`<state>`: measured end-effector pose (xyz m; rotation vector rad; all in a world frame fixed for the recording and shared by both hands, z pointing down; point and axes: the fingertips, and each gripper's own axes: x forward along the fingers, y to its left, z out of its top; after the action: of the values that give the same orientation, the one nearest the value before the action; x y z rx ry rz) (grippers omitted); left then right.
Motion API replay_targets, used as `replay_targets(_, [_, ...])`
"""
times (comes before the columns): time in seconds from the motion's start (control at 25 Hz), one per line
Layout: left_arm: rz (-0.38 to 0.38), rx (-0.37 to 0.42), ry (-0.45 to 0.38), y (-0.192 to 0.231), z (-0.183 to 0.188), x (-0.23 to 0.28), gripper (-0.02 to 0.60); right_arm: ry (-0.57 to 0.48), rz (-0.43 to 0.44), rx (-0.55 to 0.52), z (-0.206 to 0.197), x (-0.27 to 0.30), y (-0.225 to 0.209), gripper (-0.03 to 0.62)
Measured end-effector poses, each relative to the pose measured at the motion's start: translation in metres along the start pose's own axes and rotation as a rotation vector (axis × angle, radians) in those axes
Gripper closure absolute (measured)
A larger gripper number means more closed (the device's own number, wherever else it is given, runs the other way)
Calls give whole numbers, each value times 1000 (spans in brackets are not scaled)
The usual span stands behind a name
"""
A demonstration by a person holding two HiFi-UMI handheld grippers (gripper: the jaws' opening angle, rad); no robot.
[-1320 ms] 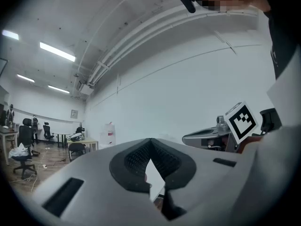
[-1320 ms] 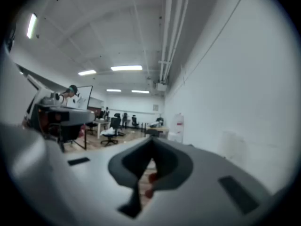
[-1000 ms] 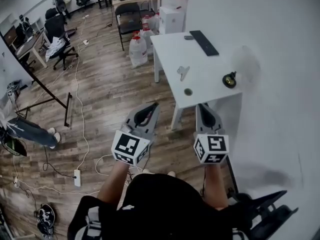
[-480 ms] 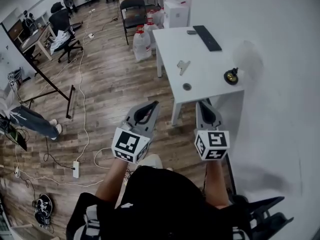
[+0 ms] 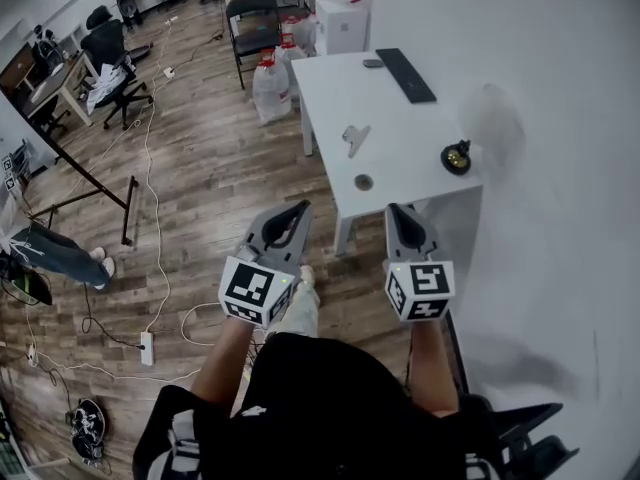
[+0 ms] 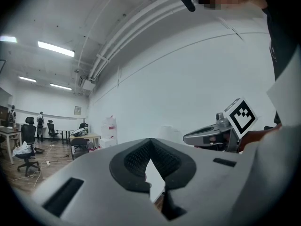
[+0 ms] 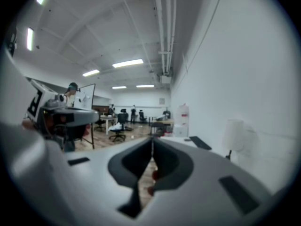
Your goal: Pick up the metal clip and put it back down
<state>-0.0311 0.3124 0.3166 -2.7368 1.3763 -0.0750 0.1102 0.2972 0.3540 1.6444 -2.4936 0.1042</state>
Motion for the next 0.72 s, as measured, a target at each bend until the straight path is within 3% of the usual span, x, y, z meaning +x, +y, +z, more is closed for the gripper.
replay_targets(0.32, [-7,-20,2,53,-13,58,557,41,13,-5,0,82,-14,559])
replay_targets(0.72, [12,-49,11,158,-17,126,557,58,31,-22,28,205,-21,559])
